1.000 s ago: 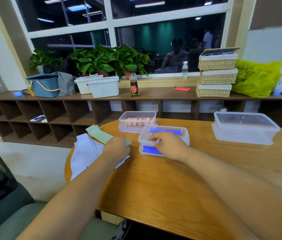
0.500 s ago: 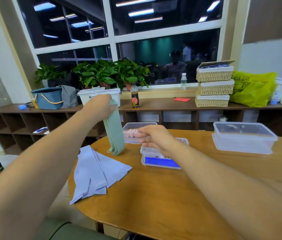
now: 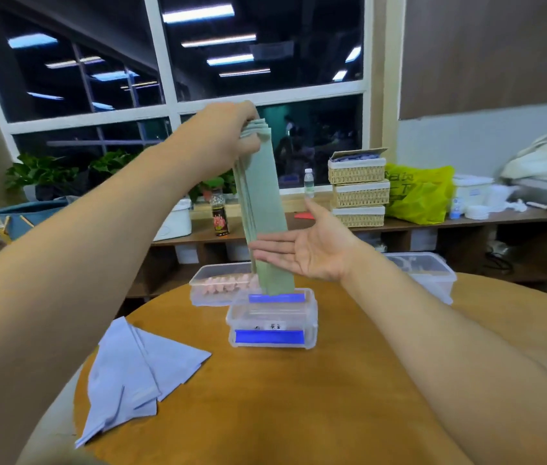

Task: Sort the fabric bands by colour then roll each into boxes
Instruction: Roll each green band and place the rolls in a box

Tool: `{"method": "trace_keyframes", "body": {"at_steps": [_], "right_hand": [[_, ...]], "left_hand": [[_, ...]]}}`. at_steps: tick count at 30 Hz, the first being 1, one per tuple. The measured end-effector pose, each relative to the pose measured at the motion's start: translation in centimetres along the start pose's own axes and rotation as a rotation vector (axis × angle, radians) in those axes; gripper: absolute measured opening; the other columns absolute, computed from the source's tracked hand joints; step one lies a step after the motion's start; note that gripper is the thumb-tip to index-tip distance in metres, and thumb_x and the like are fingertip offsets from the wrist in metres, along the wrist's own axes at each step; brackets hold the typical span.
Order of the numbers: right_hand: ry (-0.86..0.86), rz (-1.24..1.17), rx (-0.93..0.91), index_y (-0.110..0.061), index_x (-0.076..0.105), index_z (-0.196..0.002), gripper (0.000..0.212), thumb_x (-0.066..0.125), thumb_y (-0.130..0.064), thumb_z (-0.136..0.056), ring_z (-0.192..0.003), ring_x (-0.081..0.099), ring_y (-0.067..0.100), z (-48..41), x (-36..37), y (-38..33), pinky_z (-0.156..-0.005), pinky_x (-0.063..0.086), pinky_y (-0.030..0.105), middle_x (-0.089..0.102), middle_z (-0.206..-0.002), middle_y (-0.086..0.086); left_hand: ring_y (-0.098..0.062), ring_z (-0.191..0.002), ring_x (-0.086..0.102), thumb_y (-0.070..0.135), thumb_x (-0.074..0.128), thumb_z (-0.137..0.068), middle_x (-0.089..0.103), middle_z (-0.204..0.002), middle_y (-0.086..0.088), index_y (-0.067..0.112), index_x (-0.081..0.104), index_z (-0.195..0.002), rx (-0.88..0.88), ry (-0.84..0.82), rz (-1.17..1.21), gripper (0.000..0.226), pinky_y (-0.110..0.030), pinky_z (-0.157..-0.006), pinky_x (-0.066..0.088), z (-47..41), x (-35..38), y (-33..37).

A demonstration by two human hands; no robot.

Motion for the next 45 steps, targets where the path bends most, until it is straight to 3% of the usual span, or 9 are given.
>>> {"method": "trace_keyframes", "body": {"at_steps": [7, 12, 14, 19, 23, 29, 34, 38, 45], "right_hand": [[0.126, -0.11, -0.074, 0.011, 0.033, -0.151, 0.112, 0.046, -0.084, -0.093, -0.134, 0.058, 0.051, 5.2, -5.2, -3.4, -0.114, 0.05, 0.05, 0.054, -0.144, 0.039], [0.296, -0.071, -0.139, 0.006, 0.053, -0.14, 0.087, 0.053, -0.071, -0.099, -0.106, 0.074, 0.048, 7.1, -8.8, -3.5, -0.081, 0.065, 0.057, 0.068, -0.124, 0.034], [0.364, -0.075, -0.147, 0.007, 0.057, -0.135, 0.079, 0.052, -0.065, -0.102, -0.092, 0.078, 0.043, 7.0, -10.1, -2.9, -0.069, 0.065, 0.054, 0.074, -0.112, 0.029], [0.483, -0.05, -0.091, 0.014, 0.055, -0.136, 0.077, 0.069, -0.05, -0.096, -0.108, 0.072, 0.043, 5.2, -13.0, -0.3, -0.083, 0.057, 0.051, 0.07, -0.124, 0.032], [0.569, -0.084, -0.107, 0.012, 0.059, -0.135, 0.062, 0.068, -0.038, -0.099, -0.097, 0.075, 0.042, 3.6, -15.2, 2.3, -0.079, 0.059, 0.05, 0.072, -0.119, 0.029], [0.677, 0.023, -0.178, -0.003, 0.069, -0.134, 0.053, 0.079, -0.033, -0.091, -0.106, 0.076, 0.037, 4.3, -18.7, 4.4, -0.09, 0.061, 0.046, 0.077, -0.118, 0.02], [0.767, 0.076, -0.191, -0.003, 0.069, -0.13, 0.058, 0.091, -0.023, -0.08, -0.102, 0.078, 0.037, 7.2, -22.0, 5.6, -0.086, 0.062, 0.046, 0.078, -0.114, 0.019], [0.811, 0.144, -0.126, 0.0, 0.068, -0.13, 0.048, 0.082, -0.009, -0.086, -0.103, 0.076, 0.038, 9.1, -24.7, 6.1, -0.083, 0.061, 0.047, 0.078, -0.115, 0.021], [0.81, 0.285, 0.021, 0.006, 0.059, -0.134, 0.038, 0.059, -0.005, -0.098, -0.095, 0.076, 0.038, 11.7, -29.7, 5.4, -0.085, 0.059, 0.046, 0.076, -0.111, 0.025]], "left_hand": [[-0.02, -0.09, 0.061, 0.031, 0.06, -0.098, 0.065, -0.101, 0.004, 0.024, 0.06, -0.111, 0.223, -0.067, 0.109, 0.015, -0.046, -0.079, 0.055, 0.9, 3.5, 9.9], [-0.02, -0.092, 0.061, 0.028, 0.062, -0.097, 0.06, -0.1, 0.006, 0.023, 0.061, -0.109, 0.349, -0.184, 0.154, 0.013, -0.04, -0.075, 0.049, 6.1, 9.8, 13.7], [-0.024, -0.091, 0.058, 0.022, 0.058, -0.096, 0.06, -0.096, 0.0, 0.018, 0.062, -0.107, 0.4, -0.129, 0.157, 0.012, -0.04, -0.072, 0.045, 8.9, 12.2, 13.9], [-0.021, -0.087, 0.055, 0.021, 0.053, -0.096, 0.065, -0.094, -0.004, 0.009, 0.07, -0.112, 0.502, 0.045, 0.218, 0.027, -0.029, -0.074, 0.041, 15.5, 17.1, 12.2], [-0.014, -0.095, 0.058, 0.015, 0.07, -0.09, 0.071, -0.105, -0.001, 0.01, 0.071, -0.116, 0.508, 0.11, 0.285, 0.026, -0.024, -0.081, 0.042, 19.8, 19.1, 10.8], [-0.017, -0.106, 0.062, 0.02, 0.053, -0.106, 0.07, -0.12, -0.002, 0.014, 0.064, -0.127, 0.646, 0.061, 0.344, 0.025, -0.025, -0.094, 0.05, 24.3, 21.0, 10.9], [-0.018, -0.115, 0.064, 0.024, 0.063, -0.107, 0.069, -0.129, -0.002, 0.012, 0.069, -0.128, 0.699, -0.032, 0.38, 0.025, -0.02, -0.103, 0.044, 26.0, 23.8, 12.6], [-0.02, -0.114, 0.064, 0.024, 0.061, -0.108, 0.068, -0.127, -0.001, 0.014, 0.064, -0.13, 0.748, -0.029, 0.42, 0.025, -0.03, -0.094, 0.055, 25.7, 26.4, 16.0], [-0.019, -0.108, 0.062, 0.025, 0.058, -0.107, 0.067, -0.123, -0.001, 0.014, 0.063, -0.13, 0.796, -0.062, 0.492, 0.026, -0.029, -0.089, 0.052, 23.7, 30.1, 22.5]]}}
Point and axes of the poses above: each hand's wrist, its own z-axis away from the middle knuckle, its own x-axis out of the palm, y = z × x, the point moved 3 cm from there along -z, towards the middle knuckle
